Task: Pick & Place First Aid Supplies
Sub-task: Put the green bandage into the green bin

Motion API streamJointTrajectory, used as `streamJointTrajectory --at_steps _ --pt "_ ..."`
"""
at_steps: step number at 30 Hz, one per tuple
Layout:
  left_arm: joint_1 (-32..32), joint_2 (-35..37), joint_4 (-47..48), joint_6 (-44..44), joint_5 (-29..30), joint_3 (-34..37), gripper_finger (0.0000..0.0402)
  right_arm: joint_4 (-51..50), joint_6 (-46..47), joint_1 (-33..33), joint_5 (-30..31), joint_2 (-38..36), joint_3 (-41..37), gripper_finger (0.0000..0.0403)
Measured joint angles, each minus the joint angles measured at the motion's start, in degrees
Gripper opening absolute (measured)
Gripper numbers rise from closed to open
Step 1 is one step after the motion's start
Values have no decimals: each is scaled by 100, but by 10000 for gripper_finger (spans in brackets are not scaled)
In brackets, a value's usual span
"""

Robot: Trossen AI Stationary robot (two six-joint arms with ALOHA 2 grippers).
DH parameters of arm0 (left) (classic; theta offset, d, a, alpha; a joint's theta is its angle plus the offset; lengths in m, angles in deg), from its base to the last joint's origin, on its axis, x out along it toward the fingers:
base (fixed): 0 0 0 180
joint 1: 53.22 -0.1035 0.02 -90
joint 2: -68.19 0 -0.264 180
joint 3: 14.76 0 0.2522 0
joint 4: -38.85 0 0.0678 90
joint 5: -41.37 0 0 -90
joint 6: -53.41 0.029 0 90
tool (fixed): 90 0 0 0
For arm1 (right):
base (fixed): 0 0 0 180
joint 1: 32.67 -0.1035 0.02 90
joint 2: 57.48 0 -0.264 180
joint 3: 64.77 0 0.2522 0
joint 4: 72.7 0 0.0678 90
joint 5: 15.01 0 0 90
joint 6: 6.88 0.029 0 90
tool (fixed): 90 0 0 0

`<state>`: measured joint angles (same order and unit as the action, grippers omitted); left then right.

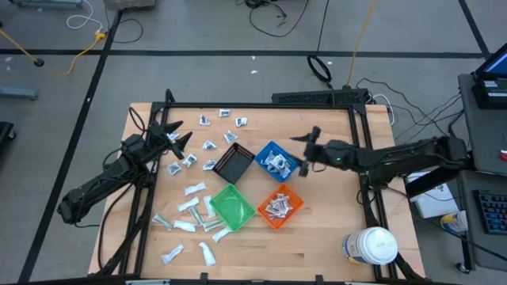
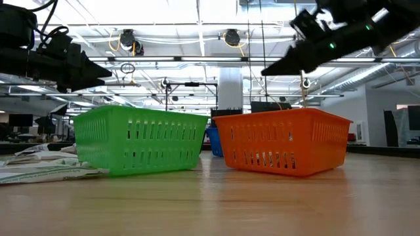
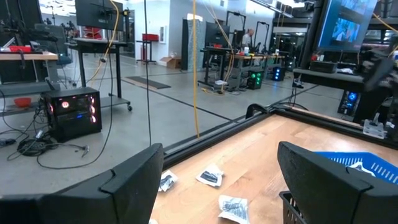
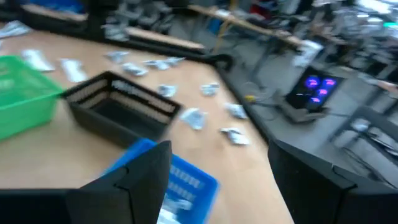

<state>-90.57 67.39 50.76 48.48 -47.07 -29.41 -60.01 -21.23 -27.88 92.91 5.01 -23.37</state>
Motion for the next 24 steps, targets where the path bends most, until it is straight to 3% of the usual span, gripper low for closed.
streamJointTrajectory --at_steps 8,12,19,24 --pt "0 0 5 0 2 0 324 1062 10 966 4 -1255 -1403 265" --pt "-2 0 5 2 2 2 324 1097 14 1408 -89 -1863 -1759 263" --pt "0 0 7 1 0 0 324 1071 527 2110 -860 -2828 -2199 263" --pt "-2 0 9 0 2 0 324 980 881 2400 -913 -3509 -2639 263"
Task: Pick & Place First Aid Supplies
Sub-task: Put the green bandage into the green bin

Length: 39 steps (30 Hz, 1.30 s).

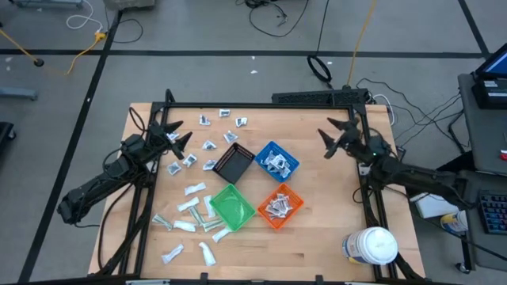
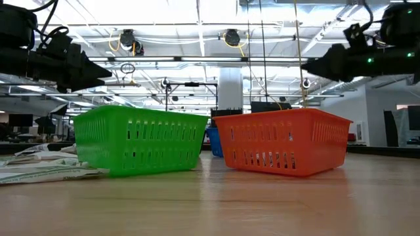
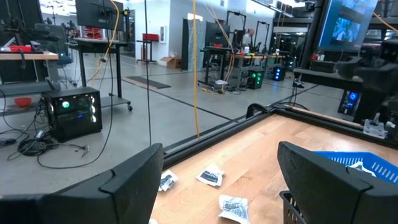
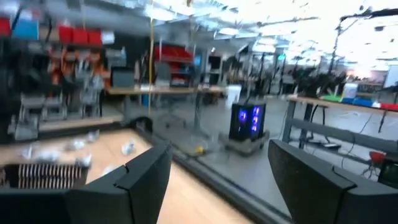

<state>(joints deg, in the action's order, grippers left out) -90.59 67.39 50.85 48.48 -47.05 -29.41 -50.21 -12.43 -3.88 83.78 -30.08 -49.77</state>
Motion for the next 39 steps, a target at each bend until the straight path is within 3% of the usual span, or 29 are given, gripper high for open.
streamJointTrajectory --at_steps 10,24,39 --pt "2 0 0 1 0 2 324 -1392 272 327 10 -1239 -25 263" --pt "0 0 0 0 0 1 324 -1556 338 479 10 -2670 -38 263" --pt "0 0 -2 0 0 0 324 -1425 338 477 14 -2645 -40 263"
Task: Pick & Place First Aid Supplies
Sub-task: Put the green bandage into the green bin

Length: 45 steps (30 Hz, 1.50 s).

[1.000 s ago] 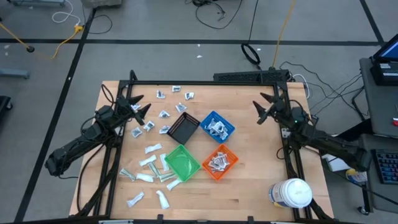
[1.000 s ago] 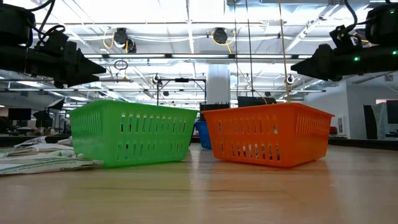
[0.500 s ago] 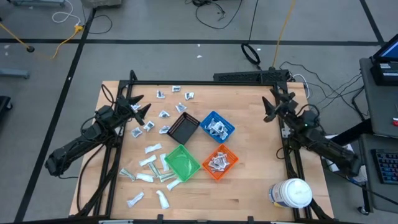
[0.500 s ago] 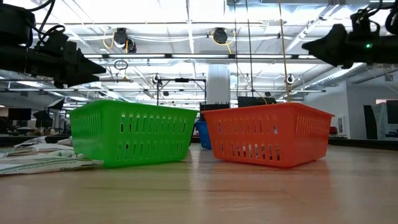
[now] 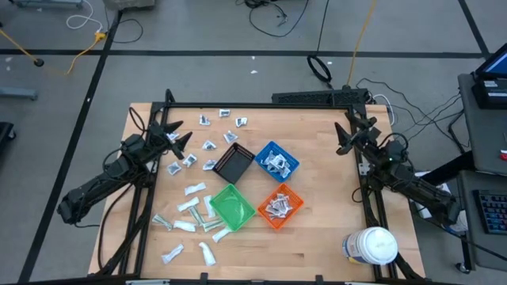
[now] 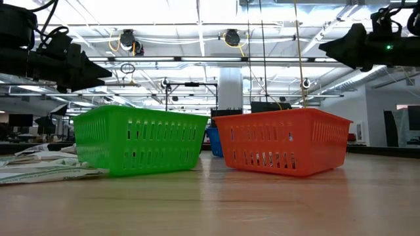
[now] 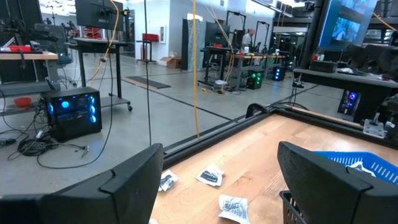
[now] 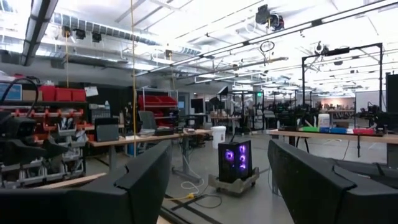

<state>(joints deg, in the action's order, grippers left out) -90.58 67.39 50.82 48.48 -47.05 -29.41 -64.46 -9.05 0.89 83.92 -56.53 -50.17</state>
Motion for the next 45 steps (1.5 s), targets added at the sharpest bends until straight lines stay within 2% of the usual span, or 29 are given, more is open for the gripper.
streamJointTrajectory --at_steps 22,26,31,36,41,45 --pt "0 0 -12 -25 -6 0 324 -24 0 0 -2 4 -4 263" --pt "-3 -140 670 -399 -55 -460 324 -24 0 -1 -2 4 -4 263" --pt "71 -1023 2364 -1332 -228 -1839 324 -29 0 -2 -2 4 -4 263" --pt "295 -2453 3321 -2485 -678 -3201 324 -30 0 -2 -2 4 -4 263" --pt "685 -3879 3851 -2443 -1772 -4321 324 -33 0 -2 -2 4 -4 263" --pt "968 -4588 4099 -2179 -2643 -4860 324 -43 0 -2 -2 4 -4 263"
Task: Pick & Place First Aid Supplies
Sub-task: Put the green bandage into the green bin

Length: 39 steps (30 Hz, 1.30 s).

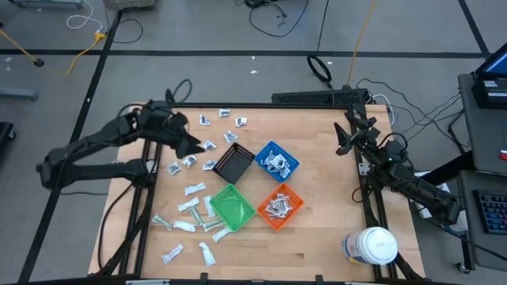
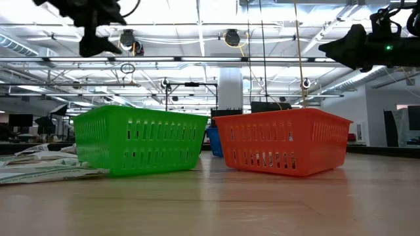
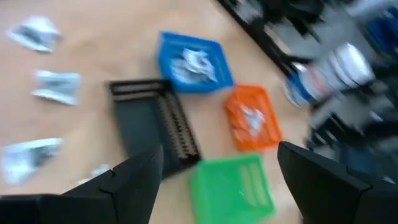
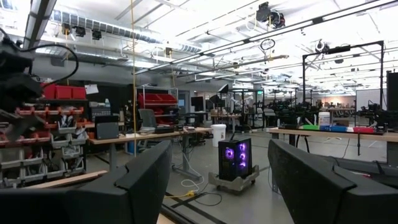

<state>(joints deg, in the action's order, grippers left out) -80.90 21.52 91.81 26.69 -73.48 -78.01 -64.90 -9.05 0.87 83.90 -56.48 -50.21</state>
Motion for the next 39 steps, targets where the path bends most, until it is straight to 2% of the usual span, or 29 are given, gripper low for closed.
streamJointTrajectory --at_steps 2,12,22,30,35,39 --pt "163 -232 89 46 -220 -190 324 0 0 0 0 0 0 263" --pt "1280 -981 667 -682 -379 -775 324 -2 0 0 0 0 0 263" --pt "1741 -1266 895 -597 -203 -878 324 -4 0 0 0 0 0 263" --pt "2533 -1264 1251 -1213 441 -880 324 -4 0 0 0 0 0 263" --pt "3090 -1353 1988 -1688 1307 -880 324 -4 0 0 0 0 0 263" --pt "3510 -1653 2479 -1701 1633 -880 324 -4 -1 0 0 0 0 263"
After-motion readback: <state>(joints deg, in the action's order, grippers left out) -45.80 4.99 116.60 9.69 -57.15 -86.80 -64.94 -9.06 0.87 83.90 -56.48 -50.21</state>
